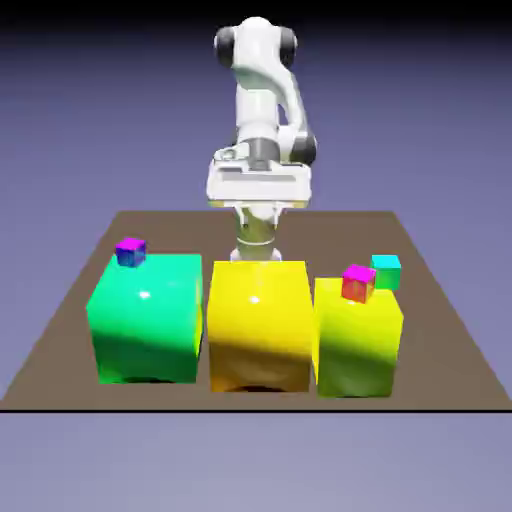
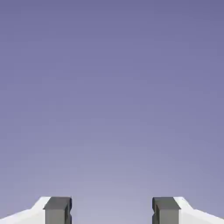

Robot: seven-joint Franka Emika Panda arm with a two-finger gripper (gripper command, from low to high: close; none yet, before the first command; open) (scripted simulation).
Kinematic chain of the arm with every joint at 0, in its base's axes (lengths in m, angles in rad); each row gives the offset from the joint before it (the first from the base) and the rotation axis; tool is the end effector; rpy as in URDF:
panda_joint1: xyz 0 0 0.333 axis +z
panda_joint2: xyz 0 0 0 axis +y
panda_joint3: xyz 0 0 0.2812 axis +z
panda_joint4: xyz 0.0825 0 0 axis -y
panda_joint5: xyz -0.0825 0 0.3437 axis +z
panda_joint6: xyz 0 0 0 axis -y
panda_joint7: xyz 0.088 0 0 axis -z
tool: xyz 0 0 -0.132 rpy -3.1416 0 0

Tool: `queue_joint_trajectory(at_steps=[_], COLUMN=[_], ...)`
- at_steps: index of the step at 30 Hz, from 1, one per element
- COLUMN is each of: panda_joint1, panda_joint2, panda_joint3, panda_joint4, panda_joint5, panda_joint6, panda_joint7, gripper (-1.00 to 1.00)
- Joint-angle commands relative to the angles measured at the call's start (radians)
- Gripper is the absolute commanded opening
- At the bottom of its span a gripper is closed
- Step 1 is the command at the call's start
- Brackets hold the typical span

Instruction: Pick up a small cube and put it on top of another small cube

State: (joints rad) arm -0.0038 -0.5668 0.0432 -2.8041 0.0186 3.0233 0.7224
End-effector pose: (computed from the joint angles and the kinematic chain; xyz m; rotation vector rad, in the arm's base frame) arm 0.3951 0.0140 0.4357 -2.5148 0.9147 -1.0374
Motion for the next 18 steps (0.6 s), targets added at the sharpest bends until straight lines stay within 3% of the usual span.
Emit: queue_joint_trajectory(at_steps=[1, 18], panda_joint1=[-0.018, -0.151], panda_joint2=[0.012, 0.28], panda_joint3=[0.027, 0.514], panda_joint4=[0.019, 0.283], panda_joint5=[0.017, 0.18], panda_joint6=[-0.013, -0.272], panda_joint7=[-0.043, -0.783], gripper=[0.0, 0.0])
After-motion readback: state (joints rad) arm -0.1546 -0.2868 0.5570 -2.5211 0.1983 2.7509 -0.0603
